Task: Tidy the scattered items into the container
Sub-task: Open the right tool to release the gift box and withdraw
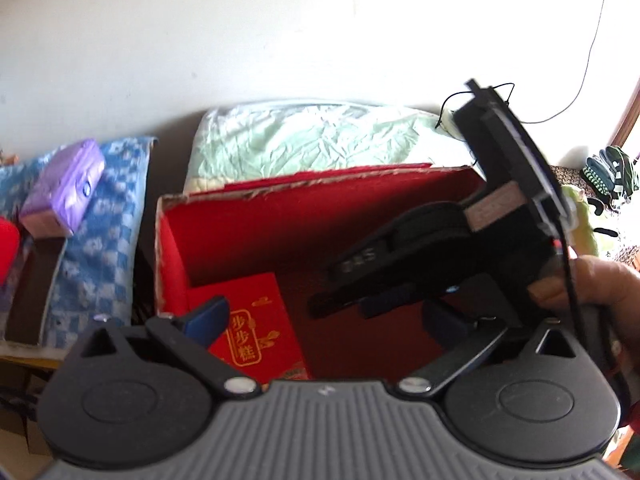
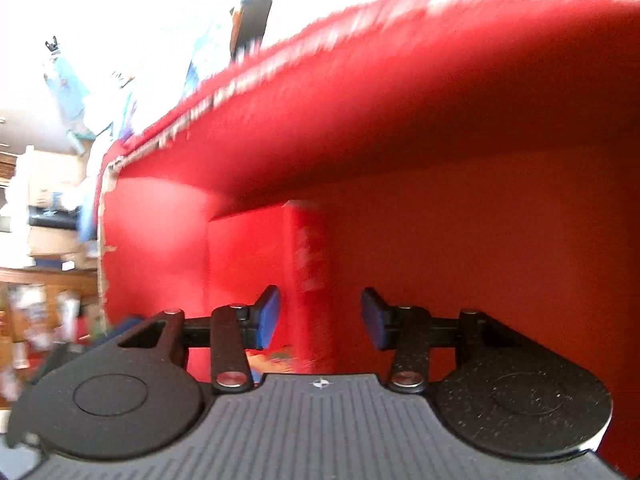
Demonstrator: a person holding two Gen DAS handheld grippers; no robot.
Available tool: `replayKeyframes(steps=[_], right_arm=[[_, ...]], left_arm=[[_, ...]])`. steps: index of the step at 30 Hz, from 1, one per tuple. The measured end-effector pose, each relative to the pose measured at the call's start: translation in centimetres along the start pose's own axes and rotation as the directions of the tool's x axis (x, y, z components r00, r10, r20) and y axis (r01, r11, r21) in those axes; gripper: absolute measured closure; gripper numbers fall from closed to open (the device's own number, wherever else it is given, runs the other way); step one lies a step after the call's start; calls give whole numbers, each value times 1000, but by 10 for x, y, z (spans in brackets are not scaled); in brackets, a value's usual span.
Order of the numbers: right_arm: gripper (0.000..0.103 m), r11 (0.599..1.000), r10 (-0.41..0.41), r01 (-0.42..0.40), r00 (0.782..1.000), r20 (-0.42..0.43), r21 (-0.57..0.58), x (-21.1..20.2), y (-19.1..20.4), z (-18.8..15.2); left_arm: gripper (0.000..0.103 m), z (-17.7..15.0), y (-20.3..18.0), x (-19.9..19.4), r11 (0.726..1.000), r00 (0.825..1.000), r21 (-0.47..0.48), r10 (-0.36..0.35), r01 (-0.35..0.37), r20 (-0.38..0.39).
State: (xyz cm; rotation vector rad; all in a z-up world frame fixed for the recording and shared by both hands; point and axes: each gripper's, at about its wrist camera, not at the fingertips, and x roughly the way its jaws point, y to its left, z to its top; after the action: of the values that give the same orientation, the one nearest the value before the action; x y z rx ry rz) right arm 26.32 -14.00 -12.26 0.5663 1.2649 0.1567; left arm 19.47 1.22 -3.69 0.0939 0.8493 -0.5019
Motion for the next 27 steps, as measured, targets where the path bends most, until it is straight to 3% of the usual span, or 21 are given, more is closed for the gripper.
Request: replayKeyframes(steps=[7, 11, 16, 21, 27], right_arm=[[46, 995, -103, 103, 983, 153, 7, -53, -33, -20], [39, 990, -137, 141, 965, 225, -1, -78, -40, -39], [34, 981, -163, 187, 934, 317, -46, -104, -18, -69], [32, 976, -162, 203, 921, 354, -80, -126, -27, -84], [31, 975, -147, 196, 920, 364, -104, -113, -18, -70]], left_arm=[[1, -2, -11, -1, 993, 994, -24, 112, -113, -14], [1, -4, -12, -8, 977, 978, -50, 206, -207, -9], [1, -9, -15, -20, 945, 951, -111, 310, -309, -13], [1, -19, -27, -31, 913, 922, -137, 386, -385, -18], [1, -32, -41, -39, 882, 900, -183, 434, -434, -44]])
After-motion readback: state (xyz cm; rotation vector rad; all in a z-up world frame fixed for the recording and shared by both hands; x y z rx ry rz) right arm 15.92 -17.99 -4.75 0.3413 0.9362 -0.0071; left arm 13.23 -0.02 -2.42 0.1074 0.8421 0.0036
